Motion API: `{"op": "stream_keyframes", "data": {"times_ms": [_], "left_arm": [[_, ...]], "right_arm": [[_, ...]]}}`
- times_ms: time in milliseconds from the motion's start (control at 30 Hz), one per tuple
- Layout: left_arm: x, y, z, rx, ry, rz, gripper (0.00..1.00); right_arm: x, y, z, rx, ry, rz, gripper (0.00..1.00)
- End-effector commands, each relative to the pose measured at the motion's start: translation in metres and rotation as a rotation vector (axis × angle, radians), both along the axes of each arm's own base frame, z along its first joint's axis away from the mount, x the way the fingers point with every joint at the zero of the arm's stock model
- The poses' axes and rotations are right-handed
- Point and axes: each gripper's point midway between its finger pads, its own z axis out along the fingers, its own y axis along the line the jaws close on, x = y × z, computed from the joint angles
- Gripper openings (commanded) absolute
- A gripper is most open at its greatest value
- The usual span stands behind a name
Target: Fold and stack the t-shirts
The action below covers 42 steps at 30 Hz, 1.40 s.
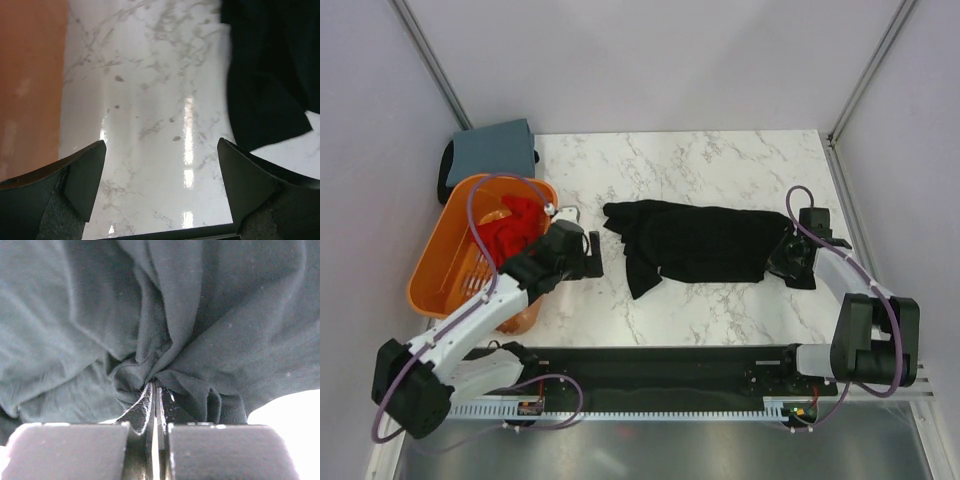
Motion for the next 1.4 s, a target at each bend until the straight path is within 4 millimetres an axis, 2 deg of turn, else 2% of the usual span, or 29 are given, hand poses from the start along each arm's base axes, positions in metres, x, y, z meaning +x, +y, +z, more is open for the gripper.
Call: {"op": "stream_keyframes", "data": {"times_ms": [0, 33, 67, 133, 167, 233, 267, 367, 500, 533, 567, 600, 633, 667, 700, 733, 767, 867, 900, 1000, 1067, 1100, 1133, 1167, 1200, 1233, 1300, 1333, 1367], "left_arm": [[0.036, 0.036, 0.004, -0.046, -0.006, 0.127, 1.00], [0.039, 0.052, -0.002, -0.058, 0.011, 0.187, 1.00], [0.045, 0.080, -0.001, -0.069, 0.012, 0.284, 1.00], [0.050, 0.098, 0.002, -0.091, 0.009, 0.330, 1.00], [0.053, 0.118, 0.004, -0.075, 0.001, 0.381, 1.00], [0.057, 0.138, 0.012, -0.049, -0.013, 0.417, 1.00], [0.058, 0.165, 0.014, -0.050, -0.013, 0.497, 1.00], [0.063, 0.169, 0.020, -0.087, -0.020, 0.489, 1.00], [0.061, 0.139, 0.027, -0.215, -0.027, 0.400, 0.97], [0.061, 0.132, 0.034, -0.238, -0.048, 0.380, 0.95], [0.058, 0.112, 0.050, -0.244, -0.101, 0.309, 0.95], [0.057, 0.107, 0.056, -0.225, -0.126, 0.297, 0.95], [0.054, 0.088, 0.062, -0.215, -0.142, 0.237, 0.95], [0.045, 0.056, 0.066, -0.217, -0.149, 0.133, 0.95], [0.040, 0.042, 0.065, -0.214, -0.145, 0.096, 0.95], [0.036, 0.030, 0.063, -0.222, -0.133, 0.078, 0.92], [0.026, 0.005, 0.057, -0.228, -0.102, 0.000, 0.91], [0.013, -0.014, 0.042, -0.189, -0.062, -0.035, 0.89], [0.013, -0.011, 0.037, -0.163, -0.060, -0.015, 0.89], [0.010, -0.016, 0.036, -0.170, -0.055, -0.025, 0.87], [0.007, -0.032, 0.033, -0.171, -0.037, -0.080, 0.86], [0.006, -0.041, 0.034, -0.170, -0.036, -0.105, 0.86], [0.005, -0.052, 0.023, -0.152, -0.003, -0.121, 0.86], [-0.005, -0.069, 0.020, -0.136, 0.005, -0.173, 0.86], [-0.001, -0.076, 0.021, -0.102, -0.013, -0.161, 0.86], [-0.011, -0.094, 0.009, -0.070, 0.016, -0.198, 0.86], [-0.009, -0.112, 0.009, -0.033, 0.003, -0.203, 0.87], [-0.015, -0.124, 0.006, -0.022, 0.006, -0.226, 0.87], [-0.015, -0.132, -0.010, 0.026, 0.036, -0.235, 0.87]], "right_arm": [[-0.011, 0.008, 0.009, 0.012, -0.026, 0.037, 0.00], [-0.014, 0.008, 0.010, 0.009, -0.034, 0.039, 0.00], [-0.016, 0.007, 0.010, 0.002, -0.033, 0.036, 0.00], [-0.019, 0.006, 0.010, -0.002, -0.034, 0.032, 0.00], [-0.022, 0.007, 0.008, 0.000, -0.031, 0.029, 0.00], [-0.024, 0.008, 0.005, 0.008, -0.021, 0.030, 0.00], [-0.025, 0.009, 0.004, 0.011, -0.016, 0.032, 0.00], [-0.026, 0.009, 0.003, 0.011, -0.015, 0.032, 0.00], [-0.027, 0.009, 0.005, 0.014, -0.024, 0.029, 0.00], [-0.026, 0.009, 0.006, 0.012, -0.028, 0.029, 0.00], [-0.026, 0.009, 0.007, 0.008, -0.031, 0.028, 0.00], [-0.026, 0.008, 0.007, 0.007, -0.032, 0.026, 0.00], [-0.024, 0.008, 0.008, 0.006, -0.032, 0.026, 0.00], [-0.023, 0.008, 0.008, 0.006, -0.033, 0.026, 0.00], [-0.023, 0.008, 0.008, 0.009, -0.032, 0.024, 0.00], [-0.023, 0.009, 0.007, 0.010, -0.026, 0.024, 0.00], [-0.024, 0.008, 0.006, 0.011, -0.021, 0.021, 0.00], [-0.030, 0.010, 0.001, 0.014, -0.007, 0.023, 0.00], [-0.031, 0.010, 0.000, 0.015, -0.006, 0.023, 0.00], [-0.037, 0.010, -0.001, 0.010, -0.003, 0.026, 0.00], [-0.039, 0.010, 0.001, 0.014, -0.014, 0.013, 0.00], [-0.039, 0.011, 0.001, 0.020, -0.019, 0.008, 0.00], [-0.041, 0.013, -0.001, 0.028, -0.017, 0.005, 0.00], [-0.041, 0.013, -0.002, 0.035, -0.019, 0.002, 0.00], [-0.039, 0.015, -0.003, 0.040, -0.024, 0.003, 0.00], [-0.041, 0.015, -0.008, 0.038, -0.009, 0.004, 0.00], [-0.043, 0.015, -0.011, 0.035, 0.007, 0.011, 0.00], [-0.044, 0.015, -0.013, 0.031, 0.013, 0.016, 0.00], [-0.045, 0.015, -0.014, 0.029, 0.017, 0.018, 0.00]]}}
